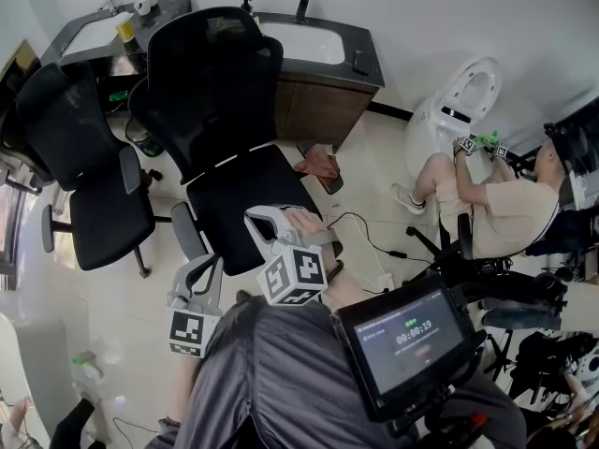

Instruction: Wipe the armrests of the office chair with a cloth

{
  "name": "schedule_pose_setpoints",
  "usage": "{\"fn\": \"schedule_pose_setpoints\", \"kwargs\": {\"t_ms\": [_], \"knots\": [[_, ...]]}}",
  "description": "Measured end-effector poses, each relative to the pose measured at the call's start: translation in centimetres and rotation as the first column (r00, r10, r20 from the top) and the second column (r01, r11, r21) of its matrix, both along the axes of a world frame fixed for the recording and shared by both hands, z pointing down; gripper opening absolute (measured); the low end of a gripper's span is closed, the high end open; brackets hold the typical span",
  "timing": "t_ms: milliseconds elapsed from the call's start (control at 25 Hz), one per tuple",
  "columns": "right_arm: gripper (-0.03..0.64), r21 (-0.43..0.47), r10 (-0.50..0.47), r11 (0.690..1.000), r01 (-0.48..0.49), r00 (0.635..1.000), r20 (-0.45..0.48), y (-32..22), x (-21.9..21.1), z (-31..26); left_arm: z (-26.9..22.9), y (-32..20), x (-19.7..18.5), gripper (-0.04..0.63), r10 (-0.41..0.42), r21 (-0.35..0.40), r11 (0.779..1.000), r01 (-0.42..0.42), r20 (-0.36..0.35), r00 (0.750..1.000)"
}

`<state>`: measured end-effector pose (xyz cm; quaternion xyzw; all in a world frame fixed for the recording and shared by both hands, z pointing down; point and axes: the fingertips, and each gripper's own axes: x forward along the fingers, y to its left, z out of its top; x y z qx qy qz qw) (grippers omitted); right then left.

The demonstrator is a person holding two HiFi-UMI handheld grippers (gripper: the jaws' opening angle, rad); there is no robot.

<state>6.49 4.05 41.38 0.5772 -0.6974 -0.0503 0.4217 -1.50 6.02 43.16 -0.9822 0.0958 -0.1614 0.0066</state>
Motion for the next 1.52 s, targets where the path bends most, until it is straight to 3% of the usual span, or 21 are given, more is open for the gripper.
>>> {"fn": "schedule_pose_setpoints", "kwargs": {"t_ms": [1520], "knots": [[0.0,-0.003,0.007,1.0,-0.007,0.998,-0.059,-1.1,1.3,0.2,0.6,-1.2,1.0,0.017,0.012,-0.001,1.0,-0.012,0.011,1.0]]}}
